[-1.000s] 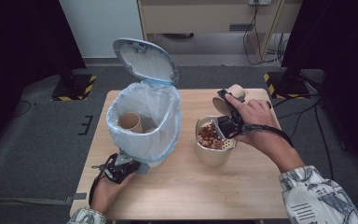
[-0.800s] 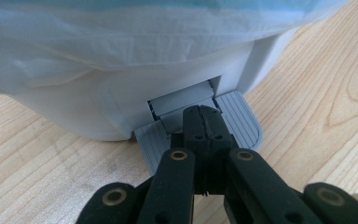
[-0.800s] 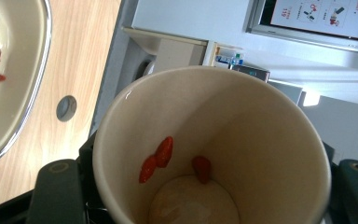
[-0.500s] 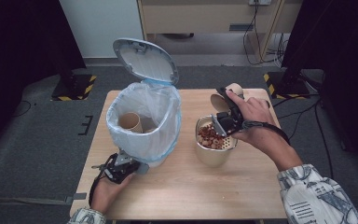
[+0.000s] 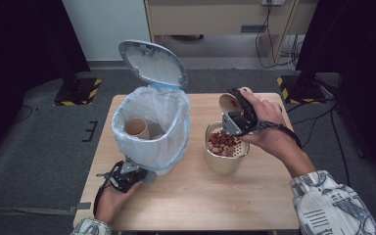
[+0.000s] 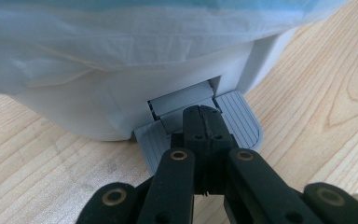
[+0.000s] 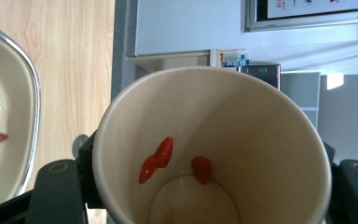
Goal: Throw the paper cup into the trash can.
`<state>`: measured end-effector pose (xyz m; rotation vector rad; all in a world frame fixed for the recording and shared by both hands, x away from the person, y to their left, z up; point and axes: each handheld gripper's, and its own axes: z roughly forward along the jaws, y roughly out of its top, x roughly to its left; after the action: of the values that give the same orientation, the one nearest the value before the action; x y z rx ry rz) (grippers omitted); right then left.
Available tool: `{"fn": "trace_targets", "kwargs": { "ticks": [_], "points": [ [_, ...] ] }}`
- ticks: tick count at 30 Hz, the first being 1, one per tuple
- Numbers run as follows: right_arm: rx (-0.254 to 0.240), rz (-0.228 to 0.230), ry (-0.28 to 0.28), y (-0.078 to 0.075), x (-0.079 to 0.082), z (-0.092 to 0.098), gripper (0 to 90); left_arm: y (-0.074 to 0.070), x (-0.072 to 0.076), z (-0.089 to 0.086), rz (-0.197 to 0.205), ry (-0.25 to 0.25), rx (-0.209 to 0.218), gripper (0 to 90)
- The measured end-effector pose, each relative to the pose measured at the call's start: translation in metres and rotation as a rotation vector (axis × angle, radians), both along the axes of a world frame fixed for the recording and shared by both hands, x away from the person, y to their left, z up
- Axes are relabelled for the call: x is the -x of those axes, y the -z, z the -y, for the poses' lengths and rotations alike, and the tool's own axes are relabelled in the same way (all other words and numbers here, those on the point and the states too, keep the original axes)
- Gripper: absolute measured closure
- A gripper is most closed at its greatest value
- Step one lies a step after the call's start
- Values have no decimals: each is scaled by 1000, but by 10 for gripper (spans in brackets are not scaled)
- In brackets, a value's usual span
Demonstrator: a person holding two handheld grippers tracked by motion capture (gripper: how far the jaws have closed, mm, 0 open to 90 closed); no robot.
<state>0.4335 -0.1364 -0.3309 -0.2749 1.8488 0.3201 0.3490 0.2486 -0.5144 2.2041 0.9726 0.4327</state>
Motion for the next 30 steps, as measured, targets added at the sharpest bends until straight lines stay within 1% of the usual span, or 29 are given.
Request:
{"fn": "trace_targets", "kwargs": {
  "ticks": [9,13,16,23,24,27,30],
  "points": [
    [-93,-51,-14,-6,-2,-4,278,0,0,0,0,-1,1,900],
    [-144,-80,-20,-9,-3,-6,278,0,0,0,0,0,1,900],
    [-161,-91,-23,-11,-4,-7,278,0,0,0,0,0,1,900],
    [-171,-102,-27,-13,-3,-10,276,0,0,0,0,-1,0,900],
    [-181,-106,-29,-14,-3,-11,276,0,0,0,0,-1,1,900],
    [-190,-112,-33,-16,-3,-12,276,0,0,0,0,-2,4,900],
    [-219,-129,-39,-19,-3,-13,275,0,0,0,1,-3,5,900]
  ]
}}
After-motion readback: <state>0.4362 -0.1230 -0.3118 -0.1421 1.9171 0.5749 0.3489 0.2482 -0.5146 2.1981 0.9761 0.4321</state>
